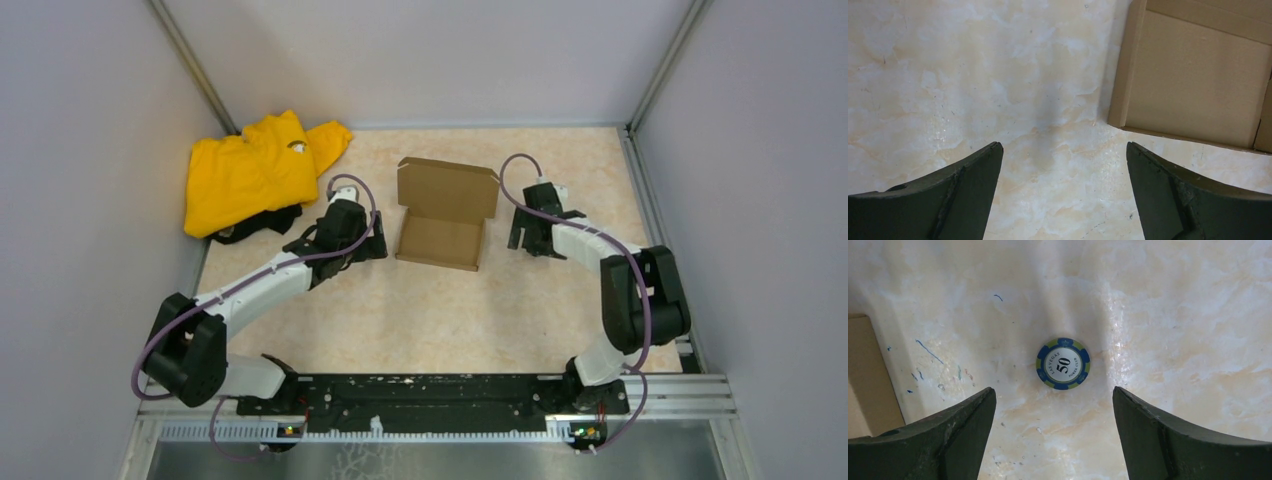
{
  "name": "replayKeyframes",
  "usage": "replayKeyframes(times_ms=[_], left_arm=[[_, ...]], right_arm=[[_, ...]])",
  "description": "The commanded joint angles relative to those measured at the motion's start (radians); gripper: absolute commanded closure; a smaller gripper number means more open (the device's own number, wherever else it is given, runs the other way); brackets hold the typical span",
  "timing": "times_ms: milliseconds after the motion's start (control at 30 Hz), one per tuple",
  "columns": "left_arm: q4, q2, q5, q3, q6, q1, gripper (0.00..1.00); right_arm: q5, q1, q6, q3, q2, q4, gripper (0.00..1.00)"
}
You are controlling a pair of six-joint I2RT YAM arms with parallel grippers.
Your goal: Fold the paper box
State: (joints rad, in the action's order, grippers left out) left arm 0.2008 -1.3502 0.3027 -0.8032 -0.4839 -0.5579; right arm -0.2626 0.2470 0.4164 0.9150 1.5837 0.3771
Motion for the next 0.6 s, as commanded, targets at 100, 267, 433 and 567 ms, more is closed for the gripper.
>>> replayKeyframes(times_ms=[100, 267, 433, 567], left_arm=[[-0.006, 0.012, -0.001, -0.011, 0.007, 0.007, 0.01], [-0.005, 0.006, 0.001, -0.014, 0.01, 0.009, 0.01], [0.0, 0.006, 0.005, -0.019, 0.014, 0.014, 0.01], [0.002, 0.006, 0.006, -0.022, 0.016, 0.016, 0.01]], right_arm=[[-0.008, -0.02, -0.001, -0.004, -0.011, -0.057, 0.27], [0.0, -0.02, -0.012, 0.008, 0.021, -0.076, 0.32], [0.009, -0.025, -0.016, 0.014, 0.047, -0.091, 0.34], [0.017, -0.032, -0.022, 0.022, 0.065, -0.094, 0.37]])
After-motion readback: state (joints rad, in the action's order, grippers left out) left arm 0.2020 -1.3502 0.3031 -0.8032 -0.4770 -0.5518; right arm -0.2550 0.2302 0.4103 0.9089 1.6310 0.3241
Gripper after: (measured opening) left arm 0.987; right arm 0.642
